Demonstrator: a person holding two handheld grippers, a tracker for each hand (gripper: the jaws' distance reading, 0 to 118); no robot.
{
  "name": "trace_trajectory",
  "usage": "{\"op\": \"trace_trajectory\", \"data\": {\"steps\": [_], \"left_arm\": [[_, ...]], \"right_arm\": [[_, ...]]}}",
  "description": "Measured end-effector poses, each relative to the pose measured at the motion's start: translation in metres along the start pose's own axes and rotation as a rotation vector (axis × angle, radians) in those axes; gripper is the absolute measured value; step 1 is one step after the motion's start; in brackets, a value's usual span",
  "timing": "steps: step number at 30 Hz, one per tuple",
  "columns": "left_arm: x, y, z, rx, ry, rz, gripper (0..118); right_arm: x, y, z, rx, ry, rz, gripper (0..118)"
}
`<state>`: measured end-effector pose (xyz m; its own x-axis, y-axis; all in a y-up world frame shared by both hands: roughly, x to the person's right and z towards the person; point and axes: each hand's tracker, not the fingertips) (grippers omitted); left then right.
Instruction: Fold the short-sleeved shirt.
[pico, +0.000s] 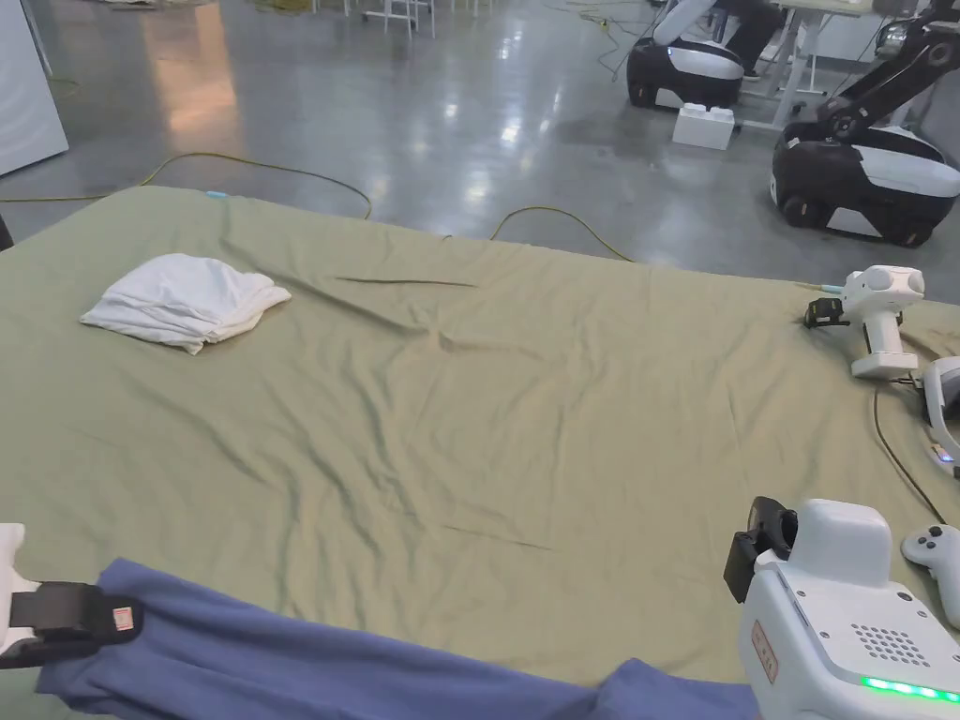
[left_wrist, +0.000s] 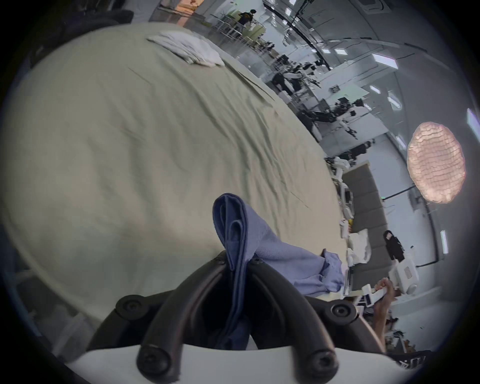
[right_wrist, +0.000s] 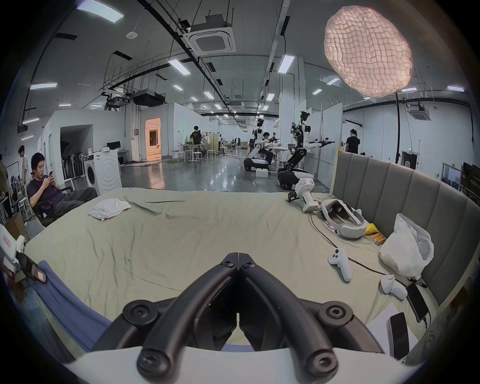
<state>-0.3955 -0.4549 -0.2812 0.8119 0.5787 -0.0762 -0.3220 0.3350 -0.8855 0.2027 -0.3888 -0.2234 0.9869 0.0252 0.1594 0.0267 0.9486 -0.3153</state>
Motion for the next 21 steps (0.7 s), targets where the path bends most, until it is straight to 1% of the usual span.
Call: {"op": "trace_trajectory", "data": {"steps": [2, 3, 6, 7, 8, 10, 12, 13, 16, 21], "left_arm": [[0.007, 0.002, 0.013, 0.019, 0.052, -0.033, 10], [0.033, -0.005, 0.027, 0.013, 0.073, -0.044, 10], [0.067, -0.016, 0.032, -0.003, 0.085, -0.054, 10], [0.046, -0.008, 0.024, -0.003, 0.078, -0.061, 10], [0.047, -0.008, 0.021, -0.006, 0.056, -0.062, 10], [0.067, -0.014, 0.014, -0.026, -0.039, -0.041, 10], [0.102, -0.032, 0.012, -0.041, -0.105, -0.042, 10], [0.113, -0.034, 0.008, -0.028, -0.116, -0.074, 10], [0.135, -0.041, -0.014, -0.062, -0.161, -0.101, 10], [0.176, -0.057, -0.067, -0.131, -0.209, -0.089, 10]], "right_arm": [[0.000, 0.000, 0.000, 0.001, 0.003, 0.001, 0], [0.000, 0.000, 0.000, 0.000, 0.007, 0.000, 0], [-0.002, 0.000, -0.001, -0.003, 0.019, -0.005, 0], [-0.002, -0.001, -0.001, -0.005, 0.023, -0.005, 0], [-0.003, -0.001, -0.002, -0.006, 0.026, -0.005, 0], [-0.004, -0.002, -0.001, -0.008, 0.031, -0.007, 0], [-0.004, -0.003, -0.001, -0.011, 0.038, -0.008, 0], [-0.004, -0.003, -0.001, -0.012, 0.038, -0.007, 0], [-0.002, -0.005, 0.000, -0.019, 0.041, -0.005, 0], [0.003, -0.009, 0.001, -0.029, 0.033, -0.009, 0]]}}
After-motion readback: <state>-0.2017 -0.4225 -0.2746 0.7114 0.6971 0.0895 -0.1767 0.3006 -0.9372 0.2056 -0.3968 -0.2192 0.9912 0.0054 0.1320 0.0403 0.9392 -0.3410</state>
